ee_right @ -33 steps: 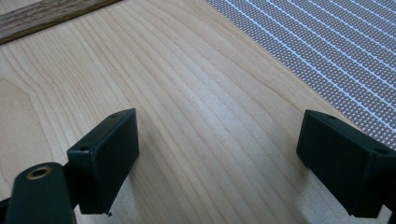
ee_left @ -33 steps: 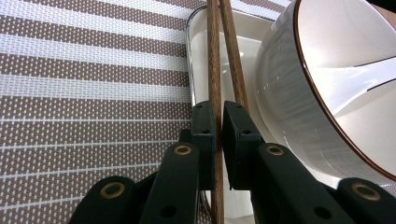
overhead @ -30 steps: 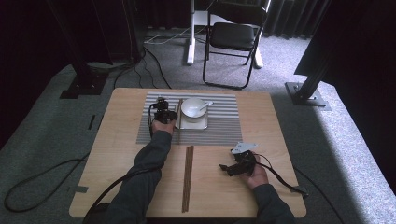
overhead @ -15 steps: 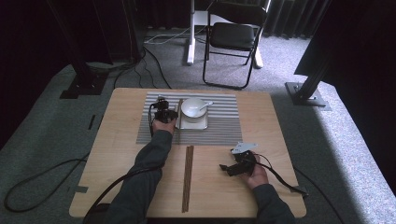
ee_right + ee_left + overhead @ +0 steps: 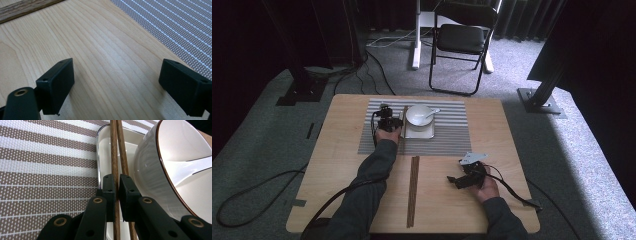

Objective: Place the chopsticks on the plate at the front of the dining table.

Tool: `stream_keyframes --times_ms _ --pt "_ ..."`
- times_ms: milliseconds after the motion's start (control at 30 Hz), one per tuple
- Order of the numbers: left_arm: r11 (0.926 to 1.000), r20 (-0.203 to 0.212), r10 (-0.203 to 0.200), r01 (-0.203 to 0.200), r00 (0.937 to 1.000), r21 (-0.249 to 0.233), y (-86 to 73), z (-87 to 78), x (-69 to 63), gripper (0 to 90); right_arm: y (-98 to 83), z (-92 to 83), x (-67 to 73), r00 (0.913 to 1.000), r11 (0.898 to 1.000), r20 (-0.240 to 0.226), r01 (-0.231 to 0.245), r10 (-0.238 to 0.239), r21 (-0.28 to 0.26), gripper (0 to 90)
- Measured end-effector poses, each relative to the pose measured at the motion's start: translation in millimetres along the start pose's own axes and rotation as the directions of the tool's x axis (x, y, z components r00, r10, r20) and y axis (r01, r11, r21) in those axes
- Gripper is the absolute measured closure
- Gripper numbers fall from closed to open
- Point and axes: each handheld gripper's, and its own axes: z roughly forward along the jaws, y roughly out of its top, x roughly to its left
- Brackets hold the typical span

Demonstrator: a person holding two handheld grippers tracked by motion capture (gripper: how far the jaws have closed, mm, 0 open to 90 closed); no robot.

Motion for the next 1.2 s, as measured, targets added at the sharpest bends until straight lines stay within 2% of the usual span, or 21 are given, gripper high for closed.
stream_keyframes --times_ms 767,1200 --pt "0.9994 0.028 -0.034 0.035 0.9990 -0.005 0.3 0.0 0.0 83.8 0.0 0.0 0.0 1.0000 1.000 0.000 0.000 0.000 0.000 12.3" --pt "0.9990 0.026 -0.045 0.045 0.9987 -0.004 2.3 1.5 1.1 83.8 0.0 0.0 0.0 1.0000 1.000 0.000 0.000 0.000 0.000 12.3"
